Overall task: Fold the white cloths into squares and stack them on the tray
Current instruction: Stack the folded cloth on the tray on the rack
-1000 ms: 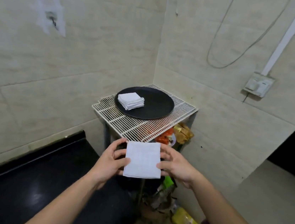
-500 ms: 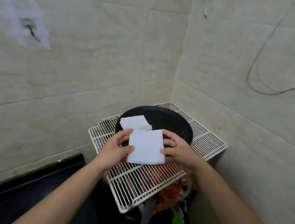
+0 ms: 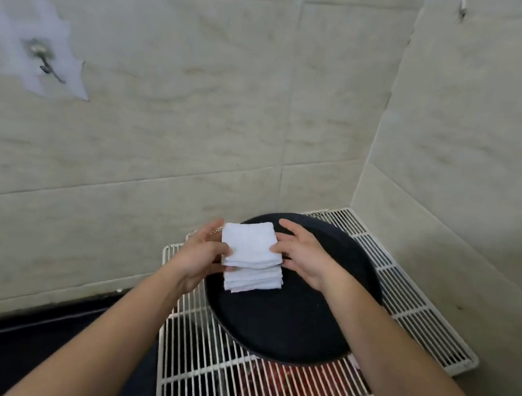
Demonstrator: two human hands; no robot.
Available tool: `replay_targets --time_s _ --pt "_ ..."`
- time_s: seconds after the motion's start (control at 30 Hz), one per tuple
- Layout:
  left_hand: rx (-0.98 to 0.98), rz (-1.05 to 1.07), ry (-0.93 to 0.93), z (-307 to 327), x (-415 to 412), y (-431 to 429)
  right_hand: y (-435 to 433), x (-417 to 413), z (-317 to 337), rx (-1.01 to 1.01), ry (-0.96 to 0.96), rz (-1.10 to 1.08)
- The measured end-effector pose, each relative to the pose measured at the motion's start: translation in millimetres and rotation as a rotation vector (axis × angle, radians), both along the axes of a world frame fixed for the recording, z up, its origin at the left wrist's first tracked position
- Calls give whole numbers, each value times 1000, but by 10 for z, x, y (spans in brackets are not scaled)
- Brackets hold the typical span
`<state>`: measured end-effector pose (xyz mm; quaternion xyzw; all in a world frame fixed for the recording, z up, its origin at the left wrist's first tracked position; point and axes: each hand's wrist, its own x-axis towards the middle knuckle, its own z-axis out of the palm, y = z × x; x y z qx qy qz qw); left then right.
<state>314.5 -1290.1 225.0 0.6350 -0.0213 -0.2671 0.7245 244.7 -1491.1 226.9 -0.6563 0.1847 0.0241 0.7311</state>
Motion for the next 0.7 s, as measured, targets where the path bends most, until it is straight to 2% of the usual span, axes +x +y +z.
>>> replay_targets --time_s 0.13,0.33,0.7 --pt "13 -9 17 -80 -1 1 -49 37 -150 -20 47 7" --pt "88 -25 -175 -83 -212 34 -62 -62 -235 -37 30 2" --pt "368 -2 -280 -179 -315 104 -28 -175 -272 -181 20 6"
